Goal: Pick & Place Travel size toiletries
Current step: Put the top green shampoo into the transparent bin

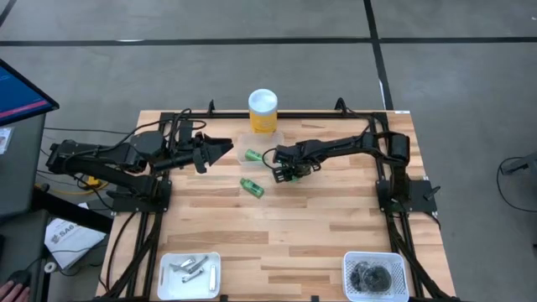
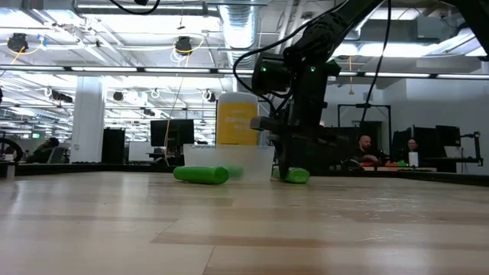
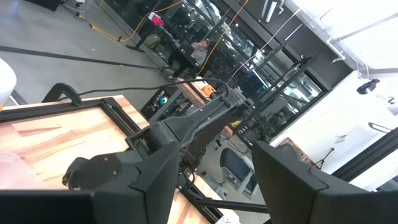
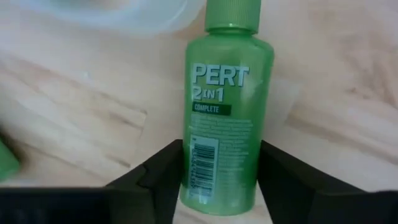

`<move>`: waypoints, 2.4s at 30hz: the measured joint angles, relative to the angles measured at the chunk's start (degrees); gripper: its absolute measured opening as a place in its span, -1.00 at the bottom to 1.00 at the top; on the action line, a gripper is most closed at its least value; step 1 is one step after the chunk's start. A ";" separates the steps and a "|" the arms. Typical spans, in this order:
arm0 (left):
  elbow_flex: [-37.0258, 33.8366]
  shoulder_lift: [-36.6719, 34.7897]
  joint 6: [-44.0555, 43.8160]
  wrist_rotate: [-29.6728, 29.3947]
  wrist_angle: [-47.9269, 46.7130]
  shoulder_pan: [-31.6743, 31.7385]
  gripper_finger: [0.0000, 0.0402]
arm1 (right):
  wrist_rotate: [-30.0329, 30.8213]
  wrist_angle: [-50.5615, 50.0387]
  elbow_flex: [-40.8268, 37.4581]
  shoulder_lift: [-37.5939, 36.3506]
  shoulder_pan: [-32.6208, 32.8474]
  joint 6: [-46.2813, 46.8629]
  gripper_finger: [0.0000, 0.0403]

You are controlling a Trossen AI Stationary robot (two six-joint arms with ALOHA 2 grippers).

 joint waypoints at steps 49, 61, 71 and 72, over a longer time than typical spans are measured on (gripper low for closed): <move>0.00 12.28 15.01 23.62 21.82 10.08 0.57 | 10.89 36.72 0.02 -31.63 19.27 -15.94 -0.24; 0.00 18.80 7.26 38.99 33.42 14.53 0.59 | 10.76 36.68 0.02 -31.45 19.61 -17.79 -0.23; 0.00 22.32 7.26 38.31 38.93 14.49 0.56 | 9.42 36.67 0.02 -31.45 19.61 -17.84 -0.22; 0.00 22.35 7.25 38.32 38.88 14.49 0.56 | 9.21 36.67 0.02 -31.45 19.61 -17.84 -0.23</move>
